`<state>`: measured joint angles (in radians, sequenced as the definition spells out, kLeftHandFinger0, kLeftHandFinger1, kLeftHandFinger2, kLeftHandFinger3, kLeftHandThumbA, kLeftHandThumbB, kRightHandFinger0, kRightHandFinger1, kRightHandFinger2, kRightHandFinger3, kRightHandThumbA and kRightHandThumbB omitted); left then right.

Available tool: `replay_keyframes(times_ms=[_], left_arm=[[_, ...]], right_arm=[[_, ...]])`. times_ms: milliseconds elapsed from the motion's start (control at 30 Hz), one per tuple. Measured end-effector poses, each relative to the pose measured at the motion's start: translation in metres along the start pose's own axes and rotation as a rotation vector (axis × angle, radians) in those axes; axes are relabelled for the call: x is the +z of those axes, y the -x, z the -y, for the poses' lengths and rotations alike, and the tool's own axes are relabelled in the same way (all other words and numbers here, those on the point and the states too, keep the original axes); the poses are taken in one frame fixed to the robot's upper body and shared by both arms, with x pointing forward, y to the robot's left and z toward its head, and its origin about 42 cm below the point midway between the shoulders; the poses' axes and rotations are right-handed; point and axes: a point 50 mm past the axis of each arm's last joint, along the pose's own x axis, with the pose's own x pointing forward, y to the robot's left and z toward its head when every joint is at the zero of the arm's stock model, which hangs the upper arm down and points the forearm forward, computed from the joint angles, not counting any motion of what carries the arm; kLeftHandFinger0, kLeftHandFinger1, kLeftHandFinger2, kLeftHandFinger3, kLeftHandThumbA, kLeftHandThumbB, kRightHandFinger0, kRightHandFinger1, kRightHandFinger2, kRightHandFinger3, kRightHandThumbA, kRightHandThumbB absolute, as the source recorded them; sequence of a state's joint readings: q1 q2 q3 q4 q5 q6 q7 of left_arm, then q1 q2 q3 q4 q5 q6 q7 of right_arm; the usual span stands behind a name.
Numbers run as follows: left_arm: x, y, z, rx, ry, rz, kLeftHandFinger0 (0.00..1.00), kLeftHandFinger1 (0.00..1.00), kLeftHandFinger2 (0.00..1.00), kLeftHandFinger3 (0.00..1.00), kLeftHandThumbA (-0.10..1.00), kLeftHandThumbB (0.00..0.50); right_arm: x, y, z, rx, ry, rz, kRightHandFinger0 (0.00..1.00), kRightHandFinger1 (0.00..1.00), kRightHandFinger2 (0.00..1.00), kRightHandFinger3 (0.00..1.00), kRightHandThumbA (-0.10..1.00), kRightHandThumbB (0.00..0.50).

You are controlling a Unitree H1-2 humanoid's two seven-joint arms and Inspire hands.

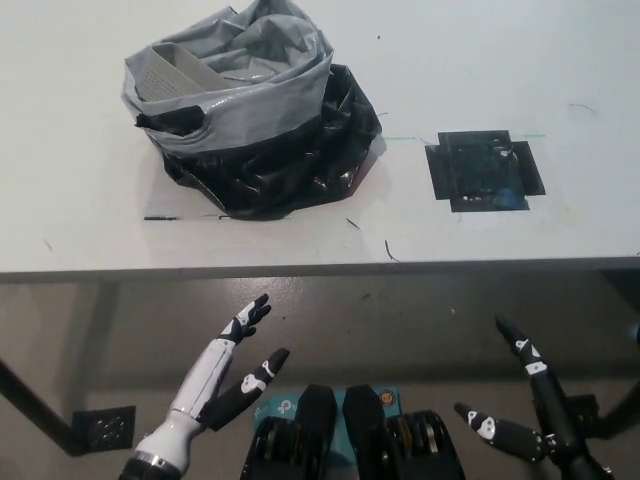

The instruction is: Use the right hand to pick up a small rectangular container and put it into a plastic bag and lift the bag

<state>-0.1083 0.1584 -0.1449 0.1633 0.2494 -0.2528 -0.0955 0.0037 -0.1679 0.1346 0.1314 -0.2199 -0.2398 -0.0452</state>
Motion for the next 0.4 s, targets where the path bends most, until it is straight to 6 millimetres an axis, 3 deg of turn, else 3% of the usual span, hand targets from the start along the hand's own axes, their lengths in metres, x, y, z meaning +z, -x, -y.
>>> replay_keyframes(times_ms=[300,400], left_arm=[[-0.0016,0.0023,-0.0004,-0.001,0.001,-0.007,1.00,1.00,1.00,1.00,0.83,0.171],[-0.0026,0.0037,-0.0006,0.001,0.002,-0.011,1.00,1.00,1.00,1.00,0.83,0.180]], right_arm=[[0.0009,0.0011,-0.0031,0.018,0.008,0.012,1.00,1.00,1.00,1.00,0.79,0.183],[0.0014,0.0013,-0.0038,0.023,0.013,0.015,1.00,1.00,1.00,1.00,0.80,0.183]])
